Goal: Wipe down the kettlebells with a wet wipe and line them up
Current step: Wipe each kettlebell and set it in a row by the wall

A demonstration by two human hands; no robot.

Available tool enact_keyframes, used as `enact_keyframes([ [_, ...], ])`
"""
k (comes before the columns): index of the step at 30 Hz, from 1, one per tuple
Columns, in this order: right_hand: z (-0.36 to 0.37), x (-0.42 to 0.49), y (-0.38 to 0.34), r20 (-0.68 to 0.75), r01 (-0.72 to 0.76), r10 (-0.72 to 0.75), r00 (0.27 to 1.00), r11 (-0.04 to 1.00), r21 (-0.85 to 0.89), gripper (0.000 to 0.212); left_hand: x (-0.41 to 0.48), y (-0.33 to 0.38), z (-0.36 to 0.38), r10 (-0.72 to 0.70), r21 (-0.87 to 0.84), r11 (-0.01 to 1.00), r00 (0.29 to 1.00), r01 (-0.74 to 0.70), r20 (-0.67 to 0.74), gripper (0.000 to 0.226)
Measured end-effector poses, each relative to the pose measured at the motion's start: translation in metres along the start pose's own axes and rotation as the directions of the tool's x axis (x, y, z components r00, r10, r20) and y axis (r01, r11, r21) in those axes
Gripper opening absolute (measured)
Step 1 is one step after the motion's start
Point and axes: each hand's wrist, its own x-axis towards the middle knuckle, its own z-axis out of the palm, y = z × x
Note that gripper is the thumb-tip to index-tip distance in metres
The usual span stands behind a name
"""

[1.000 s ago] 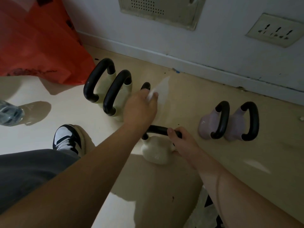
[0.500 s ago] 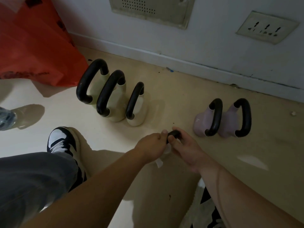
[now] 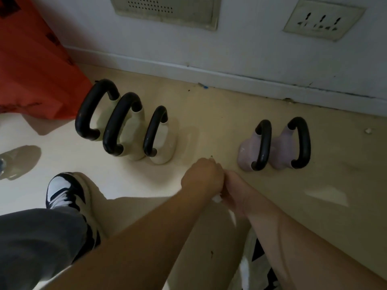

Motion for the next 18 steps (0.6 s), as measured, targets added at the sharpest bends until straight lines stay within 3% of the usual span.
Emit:
enact_keyframes([
  [3, 0.005, -0.009, -0.002, 0.079, -0.038, 0.032, 0.996, 0.997, 0.075, 0.044, -0.044, -0.037, 0.020, 0.127, -0.001, 0.991, 0.953, -0.133, -0.275, 0.026],
  [7, 0.026, -0.006, -0.012, 0.056, -0.013, 0.007, 0.998, 0.994, 0.107, 0.052, -0.081, -0.094, 0.025, 0.230, 0.098, 0.973, 0.928, -0.211, -0.292, 0.058],
  [9, 0.033, -0.007, -0.012, 0.025, 0.002, -0.004, 1.000, 0.997, 0.071, 0.055, -0.087, -0.094, 0.016, 0.210, 0.122, 0.975, 0.951, -0.186, -0.228, 0.061],
  [11, 0.034, -0.013, -0.012, -0.042, 0.027, -0.025, 0.999, 0.999, 0.037, 0.055, -0.090, -0.078, 0.003, 0.249, 0.054, 0.969, 0.941, -0.243, -0.231, 0.043],
  [13, 0.033, -0.022, -0.017, -0.131, 0.071, -0.067, 0.989, 0.997, 0.026, 0.056, -0.087, -0.058, -0.022, 0.149, -0.213, 0.952, 0.942, -0.218, -0.299, 0.040],
  [15, 0.030, -0.029, -0.022, -0.248, 0.133, -0.125, 0.961, 0.991, 0.017, 0.058, -0.075, -0.048, -0.050, -0.081, -0.533, 0.842, 0.959, -0.080, -0.273, 0.036],
  [16, 0.027, -0.033, -0.027, -0.284, 0.173, -0.161, 0.945, 0.985, 0.018, 0.059, -0.071, -0.047, -0.065, -0.187, -0.701, 0.713, 0.967, 0.013, -0.173, 0.034],
  [18, 0.022, -0.043, -0.037, -0.206, 0.234, -0.218, 0.954, 0.970, 0.059, 0.064, -0.067, -0.050, -0.086, -0.162, -0.924, 0.345, 0.980, 0.164, 0.114, 0.041],
])
